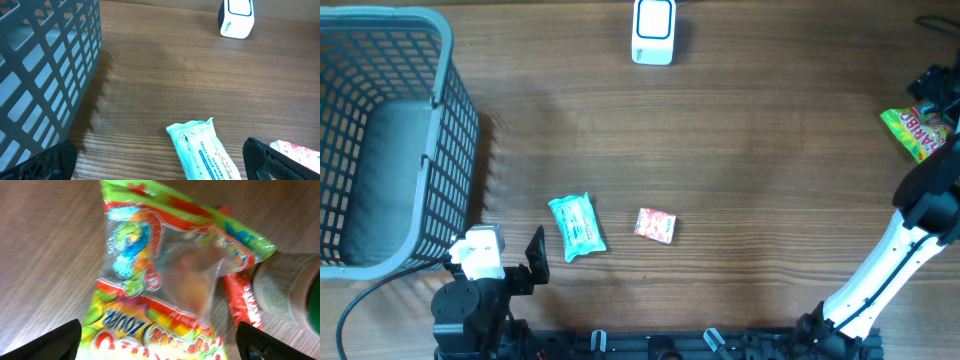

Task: Scan the item barcode
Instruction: 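Carry the gummy bag right toward the table edge and release it, then reach the right gripper down to the red-and-white snack pack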

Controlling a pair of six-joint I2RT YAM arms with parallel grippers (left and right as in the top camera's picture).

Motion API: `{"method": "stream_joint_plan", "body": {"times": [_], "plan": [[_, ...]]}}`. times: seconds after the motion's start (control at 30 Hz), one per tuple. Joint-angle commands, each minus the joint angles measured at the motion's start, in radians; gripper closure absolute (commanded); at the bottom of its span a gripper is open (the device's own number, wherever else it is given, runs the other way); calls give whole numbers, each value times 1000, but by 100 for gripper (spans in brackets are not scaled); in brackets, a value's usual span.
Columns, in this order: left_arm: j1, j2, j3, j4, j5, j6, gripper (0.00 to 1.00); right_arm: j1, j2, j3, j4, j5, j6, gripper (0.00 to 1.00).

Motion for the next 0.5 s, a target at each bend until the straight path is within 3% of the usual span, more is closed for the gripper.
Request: {"method": "stream_joint_plan", "body": {"times": [0.0,0.17,0.47], "plan": [[-7,-7,-7,2,-9,-2,0,70,-203,40,-82,-241,43,0],[-7,-7,-7,2,-10,-2,0,290,-261,32,-314,-511,224,0],[-7,-7,-6,2,-9,-2,0,878,-261,-24,-328,-365,431,0]]}}
